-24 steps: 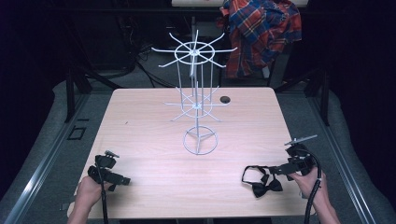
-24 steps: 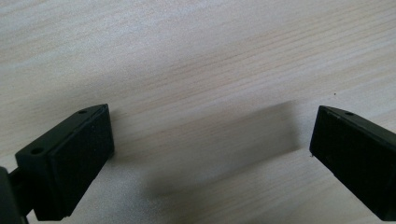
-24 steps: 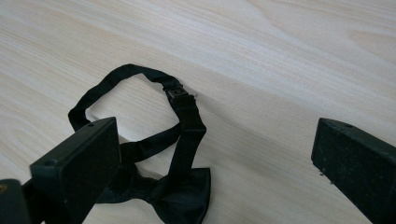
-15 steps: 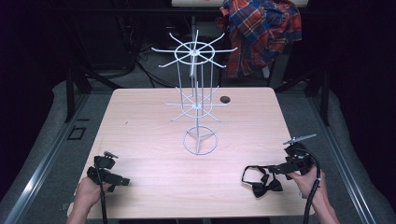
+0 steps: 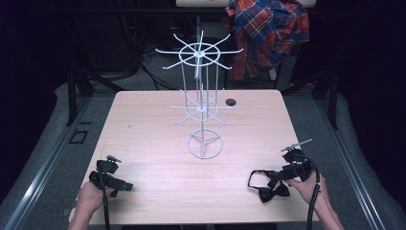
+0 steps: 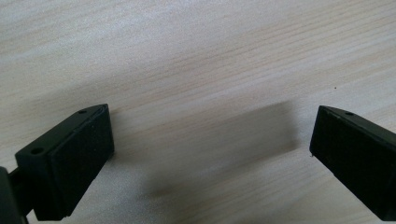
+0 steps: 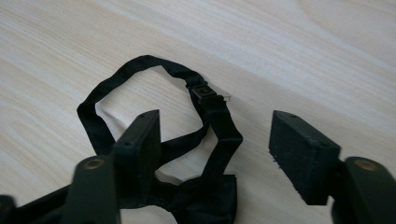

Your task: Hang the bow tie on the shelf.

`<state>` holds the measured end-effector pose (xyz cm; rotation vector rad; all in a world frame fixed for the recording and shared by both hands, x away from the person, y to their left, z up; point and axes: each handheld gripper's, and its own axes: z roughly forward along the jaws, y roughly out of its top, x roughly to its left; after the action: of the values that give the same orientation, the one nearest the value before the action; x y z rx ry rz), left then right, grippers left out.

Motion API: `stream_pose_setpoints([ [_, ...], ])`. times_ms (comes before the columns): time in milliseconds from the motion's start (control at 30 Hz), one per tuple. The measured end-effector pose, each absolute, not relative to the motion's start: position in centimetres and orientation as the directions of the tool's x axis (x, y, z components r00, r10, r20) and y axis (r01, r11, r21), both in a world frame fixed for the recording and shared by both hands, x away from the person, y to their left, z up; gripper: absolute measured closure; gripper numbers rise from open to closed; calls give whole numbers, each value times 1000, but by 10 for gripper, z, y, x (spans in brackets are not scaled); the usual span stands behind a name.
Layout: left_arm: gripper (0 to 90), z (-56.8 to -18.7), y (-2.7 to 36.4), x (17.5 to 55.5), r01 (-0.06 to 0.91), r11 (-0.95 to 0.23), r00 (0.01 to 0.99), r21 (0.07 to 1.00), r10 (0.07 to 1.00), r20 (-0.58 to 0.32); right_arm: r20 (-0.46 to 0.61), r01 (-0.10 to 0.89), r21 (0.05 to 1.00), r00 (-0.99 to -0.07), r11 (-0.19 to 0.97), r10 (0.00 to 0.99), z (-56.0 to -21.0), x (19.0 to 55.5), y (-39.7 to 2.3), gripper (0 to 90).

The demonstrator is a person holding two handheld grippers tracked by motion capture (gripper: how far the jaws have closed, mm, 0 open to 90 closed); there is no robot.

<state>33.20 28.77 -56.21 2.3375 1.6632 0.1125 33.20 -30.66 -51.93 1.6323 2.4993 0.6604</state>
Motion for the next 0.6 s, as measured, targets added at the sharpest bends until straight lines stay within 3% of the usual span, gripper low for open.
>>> stream_pose_setpoints([
  [133, 0, -562, 287, 331, 916, -308, 340, 258, 936, -90, 149, 851, 363, -455, 379, 878, -524, 336, -300, 396],
  [300, 0, -562, 288, 331, 916, -304, 338, 262, 936, -98, 50, 826, 340, -492, 449, 869, -529, 353, -285, 456],
  [600, 0, -562, 290, 329, 917, -303, 338, 261, 935, -102, 29, 816, 298, -527, 495, 850, -537, 355, -276, 542],
])
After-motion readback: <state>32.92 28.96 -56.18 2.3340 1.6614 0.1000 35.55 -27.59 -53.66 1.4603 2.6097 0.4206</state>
